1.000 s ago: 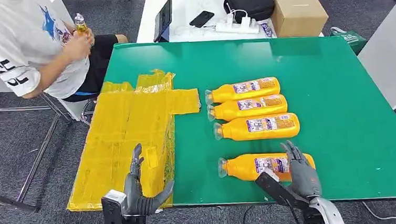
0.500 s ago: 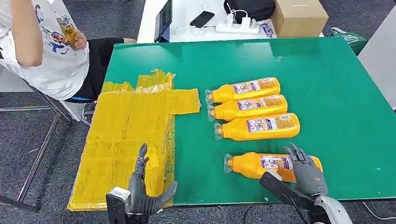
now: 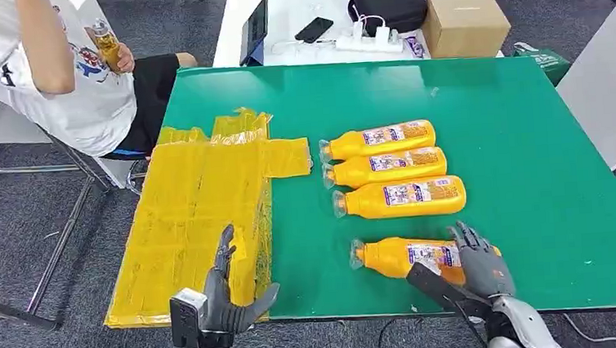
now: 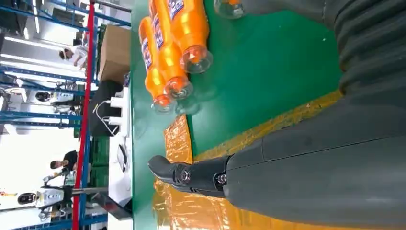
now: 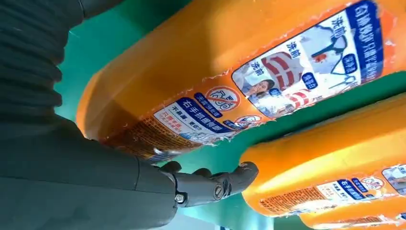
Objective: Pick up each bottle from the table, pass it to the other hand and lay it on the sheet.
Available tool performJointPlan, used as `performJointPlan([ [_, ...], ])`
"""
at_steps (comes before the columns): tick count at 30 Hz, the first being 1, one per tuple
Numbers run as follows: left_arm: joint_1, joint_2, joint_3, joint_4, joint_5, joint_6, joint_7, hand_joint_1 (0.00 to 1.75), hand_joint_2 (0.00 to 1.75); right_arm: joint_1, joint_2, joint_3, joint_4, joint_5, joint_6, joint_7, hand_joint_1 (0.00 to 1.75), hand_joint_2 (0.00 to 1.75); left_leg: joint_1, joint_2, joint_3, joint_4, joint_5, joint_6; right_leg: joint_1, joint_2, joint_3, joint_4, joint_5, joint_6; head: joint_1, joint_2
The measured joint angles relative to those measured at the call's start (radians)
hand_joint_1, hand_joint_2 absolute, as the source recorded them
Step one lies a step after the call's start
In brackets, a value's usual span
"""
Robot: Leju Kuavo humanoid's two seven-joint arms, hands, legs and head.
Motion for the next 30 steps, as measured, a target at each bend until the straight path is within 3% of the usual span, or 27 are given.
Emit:
performJointPlan([
  [13,-0.018,-0.006,0.000,0.027,0.027,-0.026,-0.001,0.00,1.75,-0.029,-0.058,0.006,0.029,-0.036,0.081,0.056,0.02,1.75,0.000,0.000,0.001,0.000,0.000,0.000,0.000,0.000,0.001,0.000,0.000,0.000,0.001,0.000],
  [14,-0.019,-0.006,0.001,0.030,0.029,-0.027,-0.002,0.00,1.75,-0.029,-0.066,0.006,0.029,-0.045,0.092,0.062,0.24,1.75,0.000,0.000,0.001,0.000,0.000,0.000,0.000,0.000,0.001,0.000,0.000,0.000,0.000,0.000],
  [16,-0.023,-0.008,0.001,0.035,0.035,-0.035,-0.004,0.00,1.75,-0.029,-0.080,0.006,0.029,-0.070,0.118,0.075,1.45,1.75,0.000,0.001,0.002,0.000,0.000,0.000,0.000,0.000,0.001,0.000,0.000,0.000,0.000,0.000],
  [18,-0.026,-0.009,0.001,0.040,0.039,-0.039,-0.006,0.00,1.75,-0.030,-0.096,0.006,0.030,-0.093,0.142,0.085,1.75,1.75,0.000,0.001,0.003,0.000,0.000,0.000,0.000,0.000,0.002,0.000,0.000,0.000,0.000,0.000],
  [30,-0.045,-0.016,0.001,0.079,0.051,-0.052,-0.017,0.00,1.75,-0.048,-0.147,0.014,0.064,-0.149,0.184,0.082,1.73,1.75,0.000,0.000,0.007,0.000,-0.001,0.001,0.000,0.000,0.006,-0.001,0.000,0.000,0.000,0.000],
])
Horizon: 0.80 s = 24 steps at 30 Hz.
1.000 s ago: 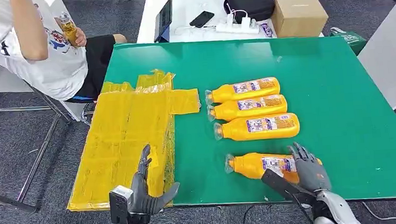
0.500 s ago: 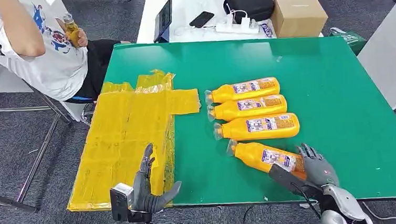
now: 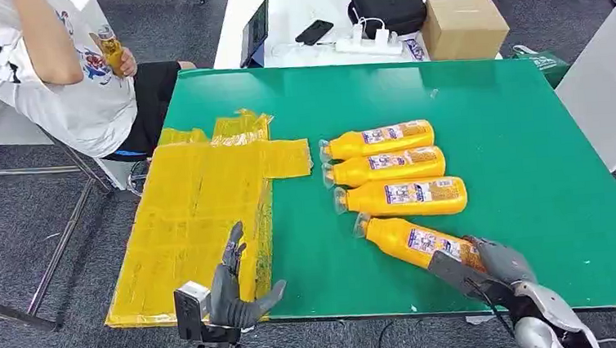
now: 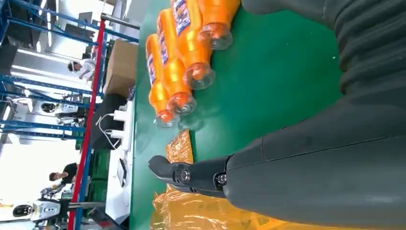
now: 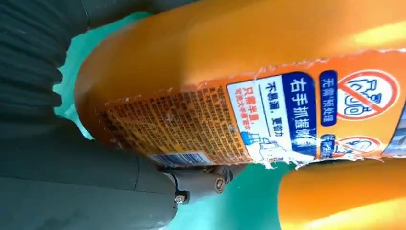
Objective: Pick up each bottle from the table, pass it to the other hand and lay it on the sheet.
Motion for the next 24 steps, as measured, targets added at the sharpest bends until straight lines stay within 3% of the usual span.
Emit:
performJointPlan([
  [8,-0.003,0.000,0.000,0.009,0.010,0.000,-0.004,0.00,1.75,-0.003,0.027,0.008,0.015,0.000,-0.102,-0.055,1.75,1.75,0.000,0.002,0.000,0.000,-0.001,0.000,0.000,0.001,-0.001,0.000,0.000,0.000,0.000,0.000],
  [12,-0.002,0.000,-0.002,0.010,0.016,0.005,-0.005,0.00,1.75,-0.002,0.092,0.009,0.032,0.025,-0.234,-0.162,1.75,1.75,0.000,0.003,-0.001,0.000,0.000,0.000,0.000,0.001,-0.002,0.000,0.000,0.000,0.000,0.000],
  [14,-0.002,0.000,-0.003,0.010,0.018,0.008,-0.005,0.00,1.75,-0.001,0.126,0.011,0.035,0.037,-0.315,-0.253,1.75,1.75,0.000,0.002,-0.002,0.000,0.000,0.000,0.000,0.001,-0.002,0.001,0.000,0.000,0.000,0.000],
  [18,-0.005,0.000,-0.016,0.010,0.032,0.008,-0.007,0.00,1.75,-0.026,0.232,0.011,0.033,0.014,-0.562,-0.535,1.75,1.75,0.001,0.003,-0.003,0.000,0.000,0.000,0.001,0.001,-0.003,0.001,0.000,0.000,-0.001,0.000],
  [24,-0.010,0.000,-0.045,0.008,0.100,-0.014,0.000,0.00,1.75,-0.044,0.368,0.017,-0.011,-0.072,-0.775,-0.712,1.75,1.75,0.001,0.001,-0.005,0.000,0.000,0.000,0.000,0.001,-0.004,0.001,0.000,0.000,0.000,0.000],
])
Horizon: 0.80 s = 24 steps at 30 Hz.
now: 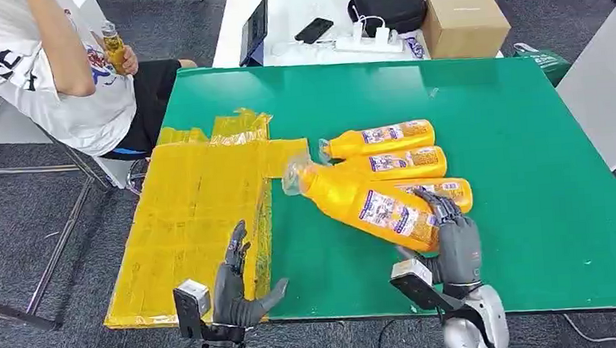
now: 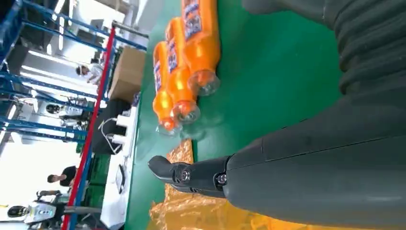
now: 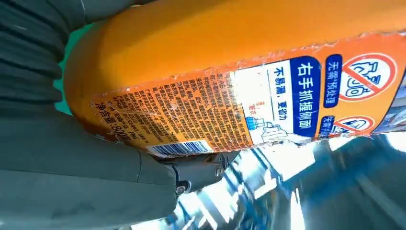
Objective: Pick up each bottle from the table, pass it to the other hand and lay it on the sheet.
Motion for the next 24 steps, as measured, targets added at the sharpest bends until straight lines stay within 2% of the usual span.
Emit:
performJointPlan([
  [8,0.003,0.004,-0.017,-0.027,0.080,-0.066,0.029,0.00,1.75,0.001,0.079,-0.007,-0.044,-0.093,-0.047,-0.069,1.75,1.75,-0.001,0.000,0.000,0.000,0.000,0.000,-0.001,0.000,0.000,0.000,0.000,0.000,0.000,0.000],
  [12,0.010,0.014,-0.035,-0.066,0.151,-0.153,0.055,0.00,1.75,0.008,0.110,-0.031,-0.044,-0.175,-0.009,-0.110,1.75,1.75,-0.001,0.000,0.000,0.000,0.000,0.000,-0.001,0.000,-0.001,0.000,0.000,0.000,0.000,0.000],
  [15,0.016,0.021,-0.045,-0.090,0.162,-0.165,0.061,0.00,1.75,0.011,0.120,-0.039,-0.044,-0.187,-0.001,-0.122,1.75,1.75,0.000,0.000,-0.001,0.000,0.000,0.000,0.000,0.000,-0.001,0.000,0.000,0.000,0.000,0.000],
  [19,0.022,0.031,-0.058,-0.124,0.190,-0.221,0.062,0.00,1.75,0.015,0.137,-0.047,-0.030,-0.235,0.124,-0.139,1.75,1.75,0.000,0.000,-0.001,0.000,0.000,0.000,0.000,0.000,-0.001,0.000,0.000,0.000,0.000,0.000],
  [24,0.026,0.042,-0.078,-0.180,0.177,-0.255,0.071,0.00,1.75,0.017,0.179,-0.017,0.096,-0.248,0.244,-0.173,1.75,1.75,0.000,0.000,-0.001,0.000,0.000,0.000,0.000,0.000,-0.001,0.000,0.000,0.000,0.000,0.000],
])
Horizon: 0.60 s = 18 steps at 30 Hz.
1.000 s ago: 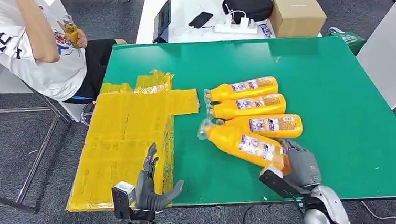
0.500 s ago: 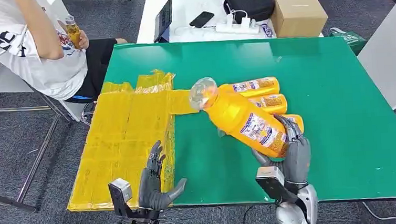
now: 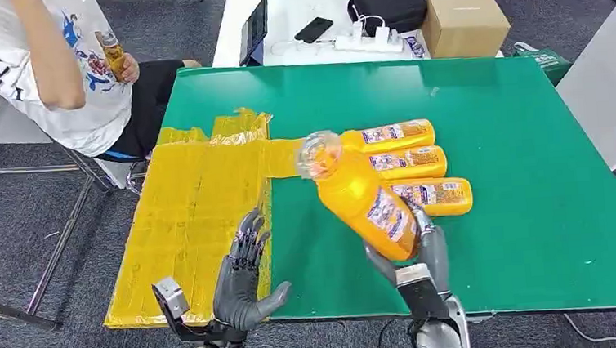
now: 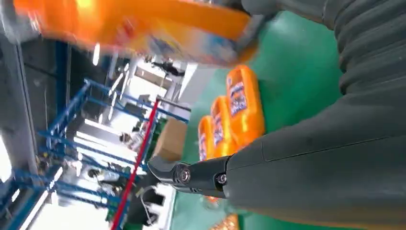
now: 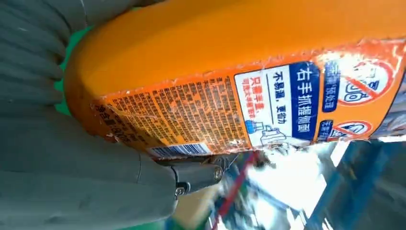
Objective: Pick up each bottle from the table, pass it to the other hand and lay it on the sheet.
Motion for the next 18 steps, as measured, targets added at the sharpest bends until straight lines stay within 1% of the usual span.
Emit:
performJointPlan([
  [2,0.000,0.000,-0.008,-0.014,-0.018,-0.001,0.004,0.00,1.75,-0.001,0.021,0.038,0.068,-0.003,0.019,-0.001,1.75,1.75,0.000,0.000,0.000,0.000,0.000,0.000,0.000,0.000,0.000,0.000,0.000,0.000,0.000,0.000],
  [5,0.001,0.000,-0.022,-0.026,-0.037,0.000,0.007,0.00,1.75,-0.008,0.040,0.103,0.159,0.001,0.018,-0.002,1.75,1.75,0.000,0.000,0.000,0.000,0.000,0.000,0.000,0.000,0.000,0.000,0.000,0.000,0.000,0.000],
  [8,0.001,0.001,-0.025,-0.030,-0.052,0.005,0.010,0.00,1.75,-0.016,0.050,0.143,0.211,-0.004,0.021,-0.002,1.75,1.75,0.000,0.000,-0.001,0.000,0.000,0.000,0.000,0.000,-0.001,0.000,0.000,0.000,0.000,0.000],
  [12,0.001,0.002,-0.036,-0.029,-0.079,0.019,0.014,0.00,1.75,-0.039,0.059,0.194,0.283,0.003,0.054,0.003,1.75,1.75,0.000,0.000,-0.001,0.000,0.000,0.000,0.000,0.000,-0.001,0.000,0.000,0.000,0.000,0.000],
  [18,0.000,0.002,-0.042,-0.026,-0.116,0.046,0.019,0.00,1.75,-0.077,0.074,0.278,0.382,0.043,0.045,0.018,1.75,1.75,0.000,0.000,-0.001,0.000,0.000,0.000,0.000,0.000,-0.001,0.000,0.000,0.000,0.000,0.000],
])
